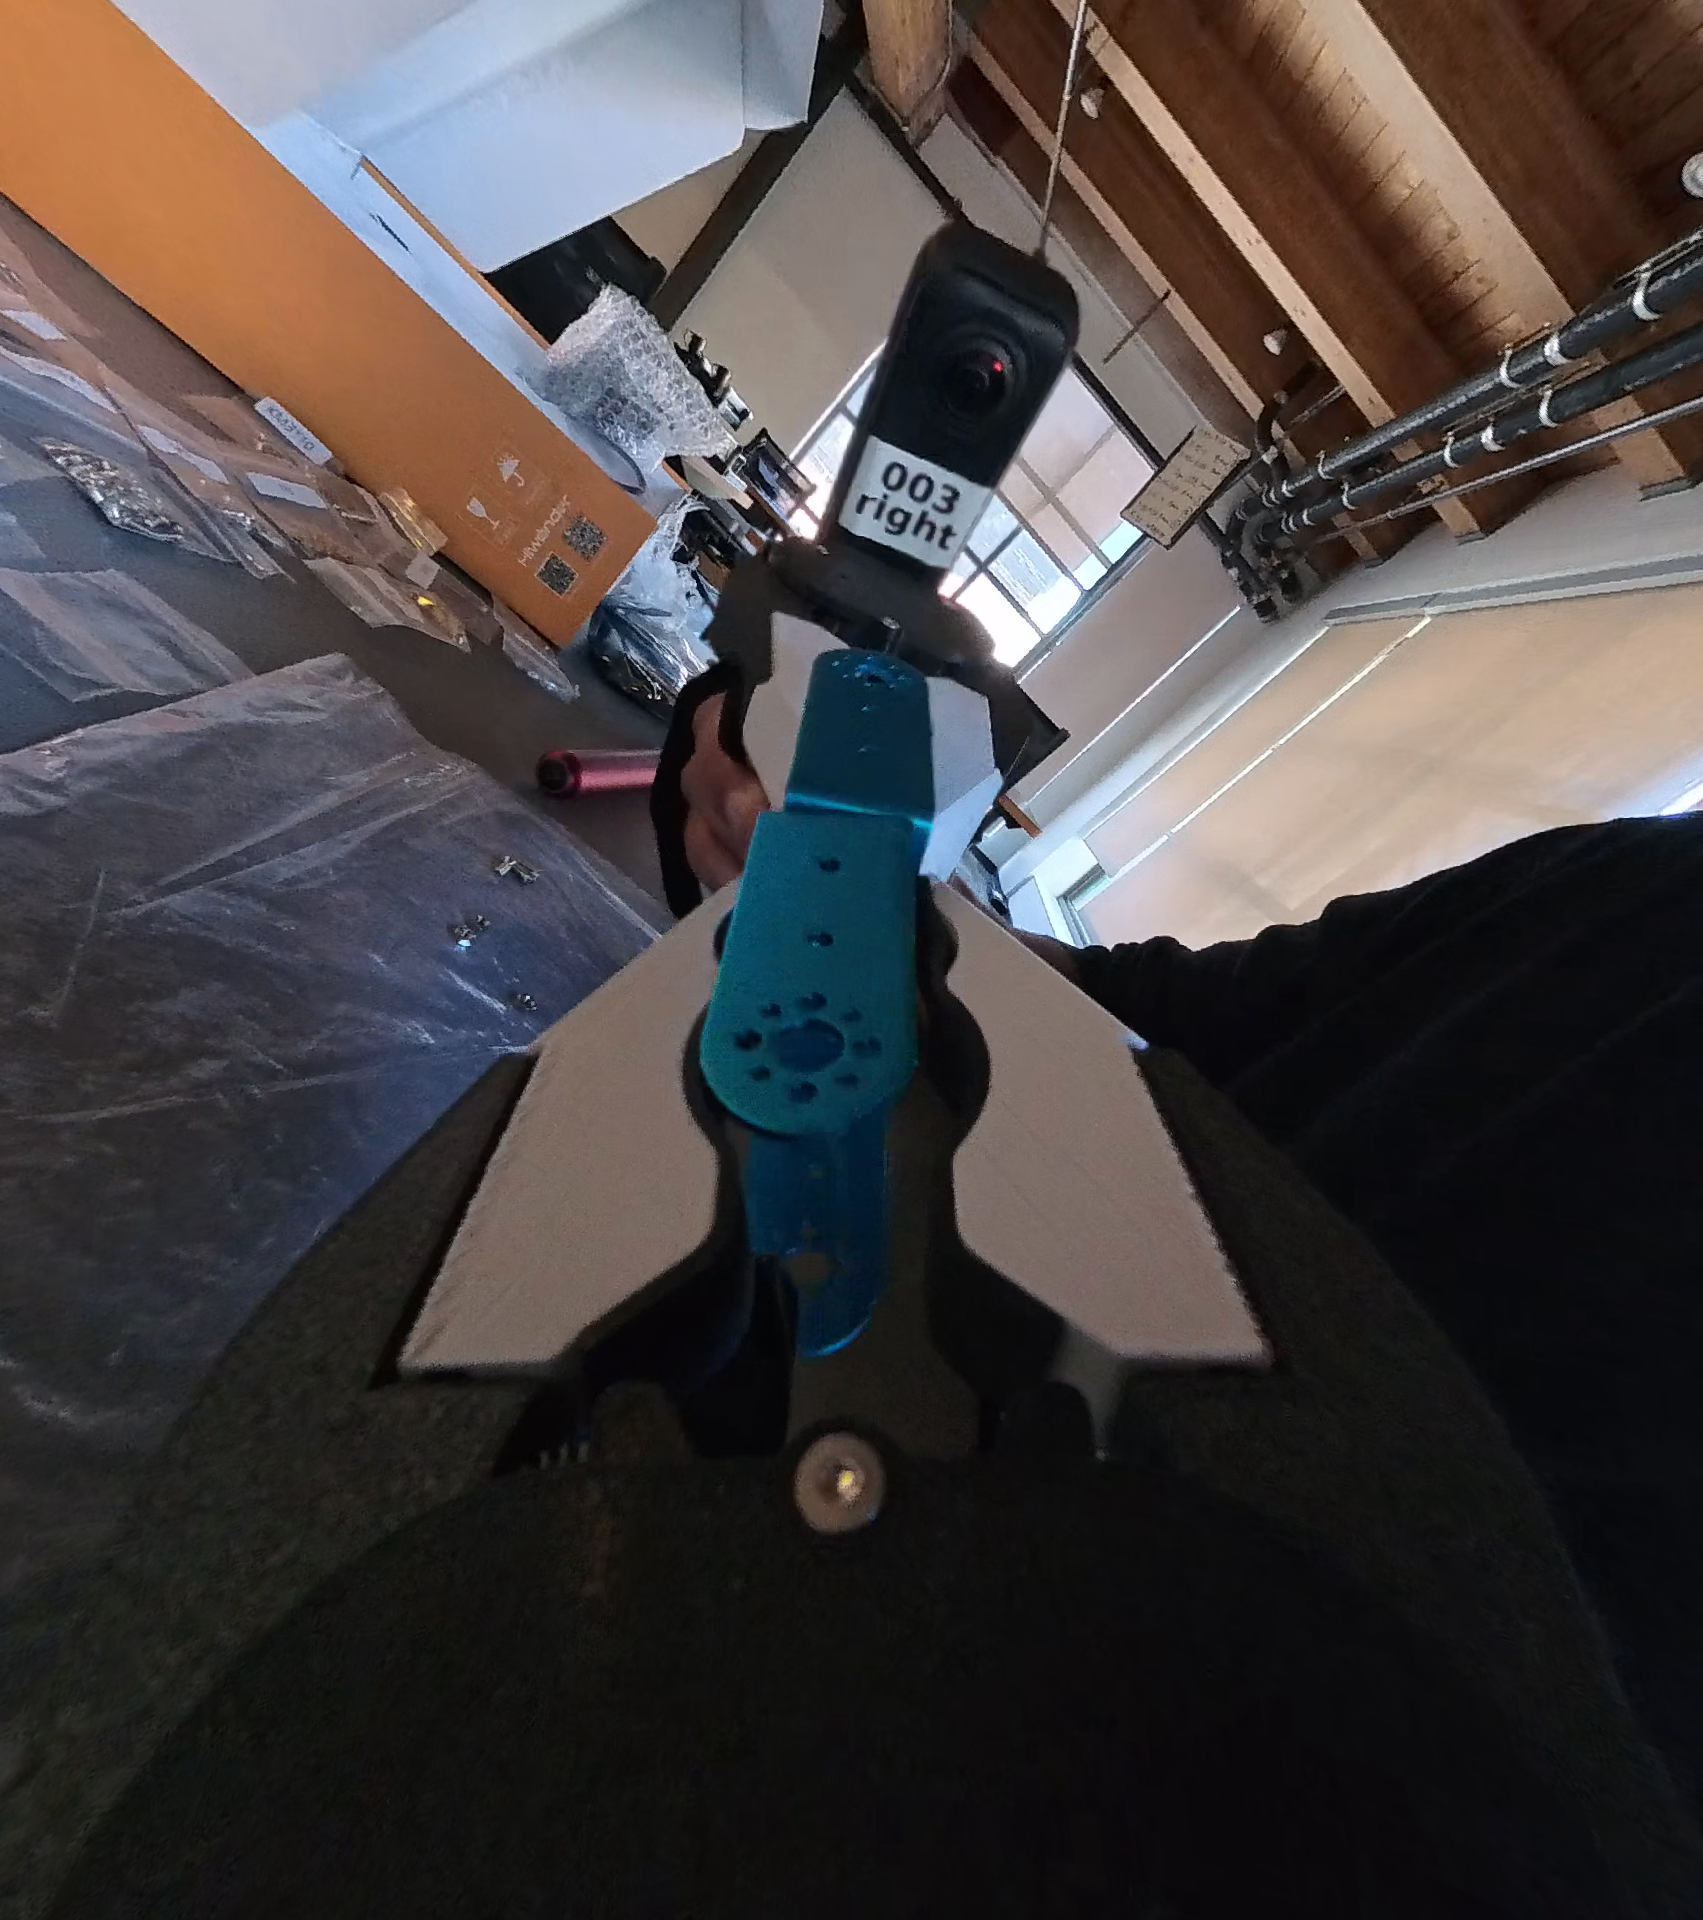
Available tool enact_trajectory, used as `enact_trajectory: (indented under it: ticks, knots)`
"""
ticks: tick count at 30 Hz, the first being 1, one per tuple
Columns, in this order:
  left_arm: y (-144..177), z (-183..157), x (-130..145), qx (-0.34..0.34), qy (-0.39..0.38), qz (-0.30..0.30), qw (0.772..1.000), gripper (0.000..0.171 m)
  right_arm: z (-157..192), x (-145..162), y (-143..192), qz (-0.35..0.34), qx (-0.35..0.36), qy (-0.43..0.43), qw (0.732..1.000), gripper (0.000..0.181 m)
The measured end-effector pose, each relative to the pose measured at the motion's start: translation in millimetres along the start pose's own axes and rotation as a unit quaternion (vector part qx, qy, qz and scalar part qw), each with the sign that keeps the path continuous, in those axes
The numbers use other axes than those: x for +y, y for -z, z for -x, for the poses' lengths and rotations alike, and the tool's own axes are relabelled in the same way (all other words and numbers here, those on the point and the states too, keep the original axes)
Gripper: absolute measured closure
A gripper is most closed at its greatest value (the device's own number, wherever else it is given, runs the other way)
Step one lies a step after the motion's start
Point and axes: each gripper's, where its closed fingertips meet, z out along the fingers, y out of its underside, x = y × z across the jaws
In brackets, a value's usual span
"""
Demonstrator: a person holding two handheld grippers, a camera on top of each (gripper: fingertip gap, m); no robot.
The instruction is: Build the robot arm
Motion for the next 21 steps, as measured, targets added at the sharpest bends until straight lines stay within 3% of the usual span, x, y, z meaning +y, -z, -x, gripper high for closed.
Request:
enact_trajectory:
  ticks: [6, 12, 16, 19, 21]
  knots:
    - [2, -1, -7, -0.019, -0.052, -0.030, 0.998, 0.146, 0, -5, -1, -0.022, -0.023, -0.065, 0.997, 0.174]
    - [4, -21, -6, -0.024, -0.205, -0.019, 0.978, 0.147, 15, -10, -3, -0.039, -0.130, -0.188, 0.973, 0.181]
    - [0, -30, 2, -0.043, -0.304, 0.003, 0.952, 0.147, 15, -12, 2, -0.047, -0.161, -0.261, 0.951, 0.181]
    - [0, -33, -2, -0.047, -0.306, -0.001, 0.951, 0.147, 16, -15, 4, -0.048, -0.162, -0.266, 0.949, 0.181]
    - [4, -35, -11, -0.030, -0.264, -0.027, 0.964, 0.147, 16, -24, 10, -0.067, -0.151, -0.235, 0.958, 0.181]
